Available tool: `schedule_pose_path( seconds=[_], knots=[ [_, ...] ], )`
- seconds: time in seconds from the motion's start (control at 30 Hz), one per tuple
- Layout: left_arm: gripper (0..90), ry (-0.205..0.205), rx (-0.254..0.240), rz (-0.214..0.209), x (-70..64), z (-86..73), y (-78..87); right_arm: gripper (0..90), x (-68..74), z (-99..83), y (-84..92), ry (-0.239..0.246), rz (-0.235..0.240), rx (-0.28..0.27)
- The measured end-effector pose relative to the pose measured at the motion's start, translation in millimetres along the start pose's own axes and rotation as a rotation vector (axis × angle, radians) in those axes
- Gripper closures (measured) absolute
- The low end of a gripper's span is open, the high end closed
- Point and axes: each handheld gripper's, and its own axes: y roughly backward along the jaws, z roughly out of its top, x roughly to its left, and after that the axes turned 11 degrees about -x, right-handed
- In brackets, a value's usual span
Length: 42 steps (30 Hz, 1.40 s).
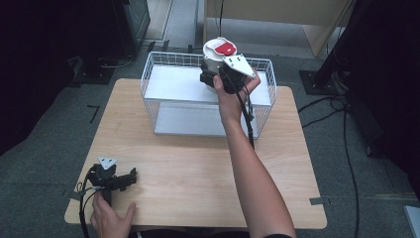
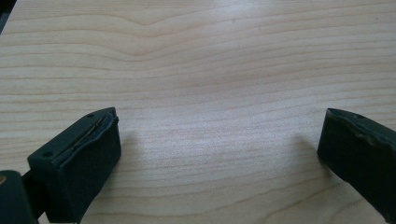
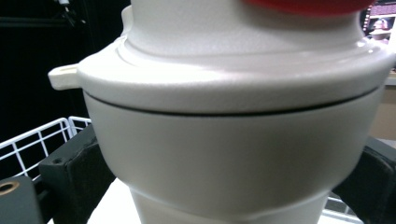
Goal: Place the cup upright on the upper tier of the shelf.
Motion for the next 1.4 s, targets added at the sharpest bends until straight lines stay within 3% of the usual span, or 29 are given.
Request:
schedule_pose_path(
  seconds=[0.13, 0.57, 1.0, 1.4],
  knots=[
    [0.0, -0.002, 0.000, 0.000, 0.1, 0.0, 0.0, 0.0, -0.8, 1.8, 0.2, 0.009, 0.012, 0.016],
    [0.0, 0.002, 0.000, -0.001, -0.1, 0.0, 0.0, 0.0, -4.7, -1.2, 10.7, -0.005, 0.034, 0.028],
    [0.0, -0.001, 0.002, 0.000, 0.1, 0.0, 0.1, 0.0, -5.9, -14.8, 36.0, 0.017, 0.069, 0.017],
    [0.0, -0.003, 0.001, 0.000, 0.2, 0.1, 0.0, 0.0, -11.4, -23.7, 61.0, 0.004, 0.082, 0.001]
  ],
)
